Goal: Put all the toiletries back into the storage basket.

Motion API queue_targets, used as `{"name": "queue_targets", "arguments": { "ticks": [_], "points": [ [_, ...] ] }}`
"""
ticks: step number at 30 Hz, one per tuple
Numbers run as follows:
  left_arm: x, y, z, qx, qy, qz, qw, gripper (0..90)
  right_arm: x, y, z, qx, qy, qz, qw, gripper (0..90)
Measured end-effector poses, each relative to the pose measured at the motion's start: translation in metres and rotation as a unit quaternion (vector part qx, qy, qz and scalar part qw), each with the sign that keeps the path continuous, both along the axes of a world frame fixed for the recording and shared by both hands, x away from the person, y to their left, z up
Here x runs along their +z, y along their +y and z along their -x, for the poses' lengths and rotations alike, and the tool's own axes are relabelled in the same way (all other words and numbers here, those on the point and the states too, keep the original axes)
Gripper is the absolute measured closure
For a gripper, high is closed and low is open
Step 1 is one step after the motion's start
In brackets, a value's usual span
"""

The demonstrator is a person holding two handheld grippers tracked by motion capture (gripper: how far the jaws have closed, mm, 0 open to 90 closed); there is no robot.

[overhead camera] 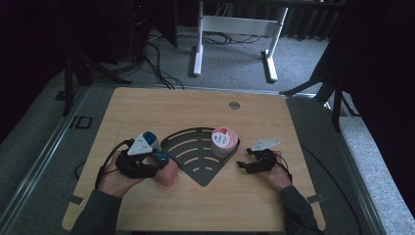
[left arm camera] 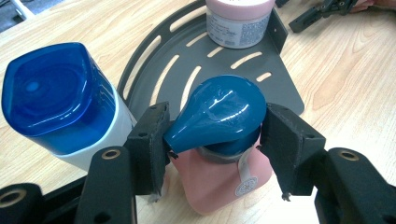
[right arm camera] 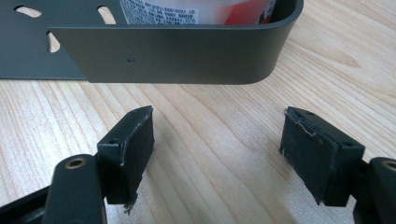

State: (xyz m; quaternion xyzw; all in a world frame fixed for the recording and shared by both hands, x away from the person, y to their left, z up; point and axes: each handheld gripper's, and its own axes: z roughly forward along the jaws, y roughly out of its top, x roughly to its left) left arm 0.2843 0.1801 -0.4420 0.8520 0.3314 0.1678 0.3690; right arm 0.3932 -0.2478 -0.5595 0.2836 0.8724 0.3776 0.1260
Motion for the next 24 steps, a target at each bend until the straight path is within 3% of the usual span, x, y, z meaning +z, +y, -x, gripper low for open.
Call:
{"name": "queue_targets", "arguments": {
  "ticks": [7, 12, 17, 24],
  "points": [
    [0.003, -0.001, 0.003, -0.008, 0.010, 0.008, 0.9999, 51.0, 0.000, 0.000, 0.000, 0.000, 0.000, 0.000, 1.0000, 25.6],
    [0.005, -0.004, 0.006, -0.021, 0.008, -0.002, 0.9998, 59.2, 0.000, 0.000, 0.000, 0.000, 0.000, 0.000, 1.0000, 25.6],
    [0.006, -0.006, 0.005, -0.026, 0.007, -0.007, 0.9996, 59.0, 0.000, 0.000, 0.000, 0.000, 0.000, 0.000, 1.0000, 25.6],
    [0.007, -0.012, -0.002, -0.038, 0.011, -0.018, 0.9991, 50.4, 0.000, 0.000, 0.000, 0.000, 0.000, 0.000, 1.0000, 25.6]
  ]
}}
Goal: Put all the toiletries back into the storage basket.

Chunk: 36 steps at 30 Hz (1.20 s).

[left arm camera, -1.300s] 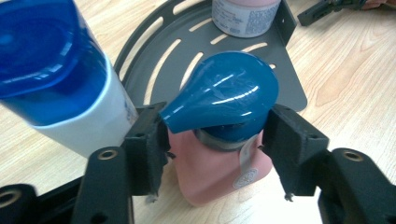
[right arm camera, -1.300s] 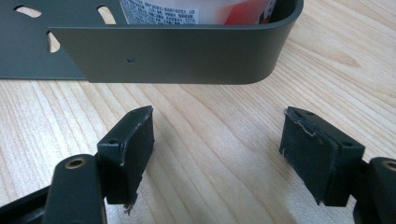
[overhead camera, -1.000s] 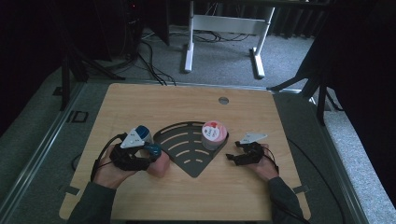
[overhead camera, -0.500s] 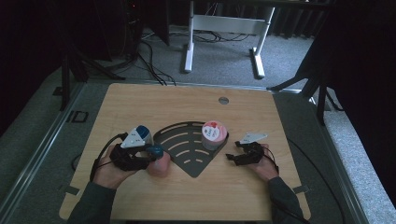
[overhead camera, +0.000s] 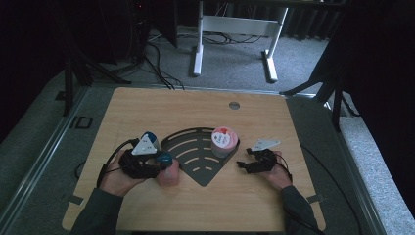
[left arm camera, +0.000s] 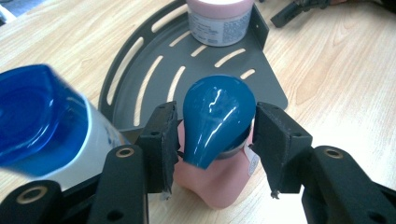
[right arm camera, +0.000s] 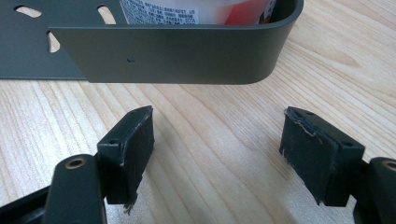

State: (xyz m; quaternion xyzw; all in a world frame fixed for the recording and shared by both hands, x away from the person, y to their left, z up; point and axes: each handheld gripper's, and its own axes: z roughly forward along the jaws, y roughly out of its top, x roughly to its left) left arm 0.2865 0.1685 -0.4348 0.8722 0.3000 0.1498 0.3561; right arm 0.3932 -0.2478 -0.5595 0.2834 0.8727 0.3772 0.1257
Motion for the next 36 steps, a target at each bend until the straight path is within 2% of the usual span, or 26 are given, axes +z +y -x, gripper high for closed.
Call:
{"name": "queue_targets", "arguments": {
  "ticks": [9, 17, 32, 36],
  "points": [
    [0.006, -0.006, -0.009, -0.020, 0.011, -0.018, 0.9996, 50.9, 0.000, 0.000, 0.000, 0.000, 0.000, 0.000, 1.0000, 25.6],
    [0.008, -0.012, -0.016, -0.039, 0.028, -0.038, 0.9981, 52.5, 0.000, 0.000, 0.000, 0.000, 0.000, 0.000, 1.0000, 25.6],
    [0.004, -0.014, -0.024, -0.051, 0.046, -0.039, 0.9968, 51.5, 0.000, 0.000, 0.000, 0.000, 0.000, 0.000, 1.0000, 25.6],
    [0.001, -0.015, -0.026, -0.053, 0.051, -0.045, 0.9963, 49.5, 0.000, 0.000, 0.000, 0.000, 0.000, 0.000, 1.0000, 25.5]
  ]
}}
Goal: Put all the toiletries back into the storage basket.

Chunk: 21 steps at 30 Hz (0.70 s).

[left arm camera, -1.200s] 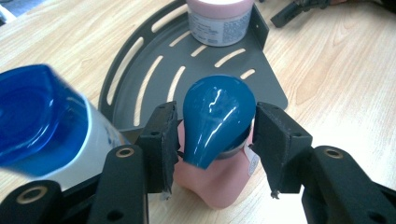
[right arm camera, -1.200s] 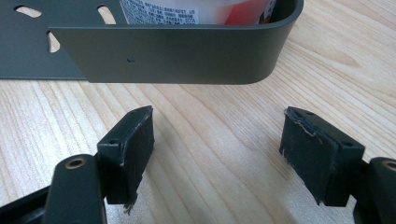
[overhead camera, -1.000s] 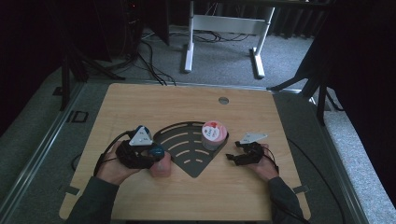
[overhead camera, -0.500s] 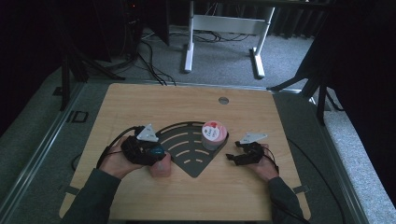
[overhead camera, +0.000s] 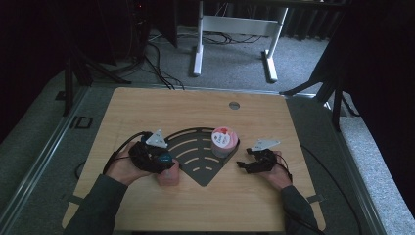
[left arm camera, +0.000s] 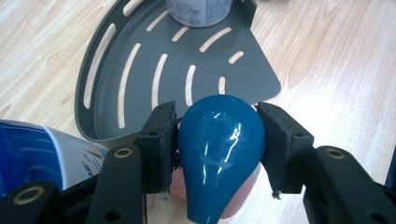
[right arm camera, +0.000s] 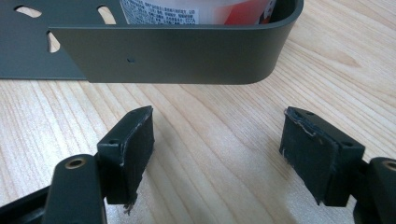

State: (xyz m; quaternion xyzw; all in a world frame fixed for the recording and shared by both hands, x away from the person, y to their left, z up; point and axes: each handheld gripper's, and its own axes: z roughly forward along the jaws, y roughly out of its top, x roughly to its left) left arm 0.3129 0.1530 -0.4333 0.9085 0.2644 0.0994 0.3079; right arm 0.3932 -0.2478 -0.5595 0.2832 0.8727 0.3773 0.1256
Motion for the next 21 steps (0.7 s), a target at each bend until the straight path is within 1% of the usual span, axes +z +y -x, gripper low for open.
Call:
{"name": "queue_targets", "arguments": {
  "ticks": [7, 13, 18, 21],
  "points": [
    [-0.006, -0.003, -0.004, -0.002, 0.009, -0.004, 1.0000, 48.4, 0.000, 0.000, 0.000, 0.000, 0.000, 0.000, 1.0000, 25.5],
    [-0.010, -0.003, -0.006, -0.001, 0.014, 0.010, 0.9999, 50.4, 0.000, 0.000, 0.000, 0.000, 0.000, 0.000, 1.0000, 25.4],
    [-0.011, -0.003, -0.007, -0.001, 0.017, 0.016, 0.9997, 50.5, 0.000, 0.000, 0.000, 0.000, 0.000, 0.000, 1.0000, 25.3],
    [-0.013, -0.002, -0.009, -0.001, 0.019, 0.023, 0.9996, 50.0, 0.000, 0.000, 0.000, 0.000, 0.000, 0.000, 1.0000, 25.3]
  ]
}}
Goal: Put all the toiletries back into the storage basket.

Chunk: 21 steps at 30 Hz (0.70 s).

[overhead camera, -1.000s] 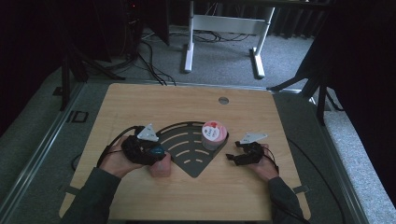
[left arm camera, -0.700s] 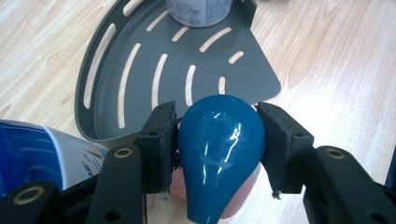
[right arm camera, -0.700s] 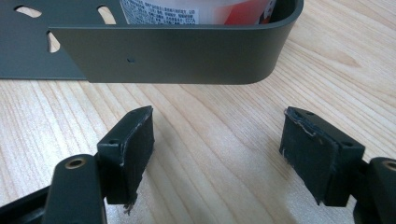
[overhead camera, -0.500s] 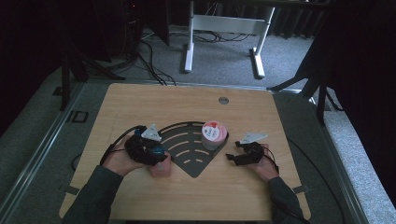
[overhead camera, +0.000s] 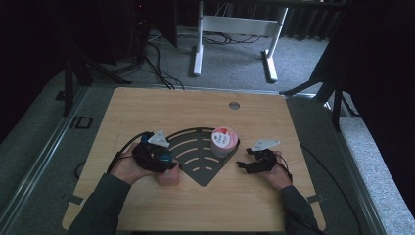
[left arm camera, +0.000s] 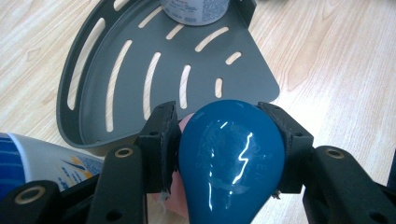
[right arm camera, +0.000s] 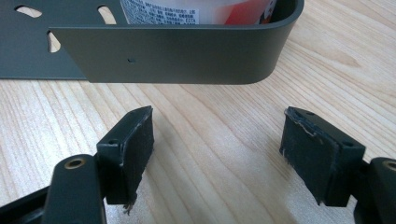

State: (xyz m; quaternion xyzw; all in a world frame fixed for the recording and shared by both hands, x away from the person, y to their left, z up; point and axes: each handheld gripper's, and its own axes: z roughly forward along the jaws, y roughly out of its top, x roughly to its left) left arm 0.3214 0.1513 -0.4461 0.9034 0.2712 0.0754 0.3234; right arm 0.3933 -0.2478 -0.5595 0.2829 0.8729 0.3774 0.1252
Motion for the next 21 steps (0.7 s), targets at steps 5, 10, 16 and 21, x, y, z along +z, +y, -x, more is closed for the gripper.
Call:
{"name": "queue_targets", "arguments": {
  "ticks": [5, 10, 16, 21],
  "points": [
    [-0.0021, 0.0008, -0.0021, 0.001, 0.006, 0.010, 0.9999, 49.0, 0.0000, 0.0000, 0.0000, 0.000, 0.000, 0.000, 1.0000, 25.4],
    [-0.0030, 0.0002, -0.0031, 0.003, 0.009, 0.011, 0.9999, 48.2, 0.0000, 0.0000, 0.0000, 0.000, 0.000, 0.000, 1.0000, 25.3],
    [-0.0041, 0.0015, -0.0037, 0.006, 0.013, 0.018, 0.9997, 47.8, 0.0000, 0.0000, 0.0001, 0.000, 0.000, 0.000, 1.0000, 25.3],
    [-0.0043, 0.0012, -0.0026, 0.010, 0.010, 0.018, 0.9997, 48.2, 0.0000, 0.0000, 0.0001, 0.000, 0.000, 0.000, 1.0000, 25.3]
  ]
}}
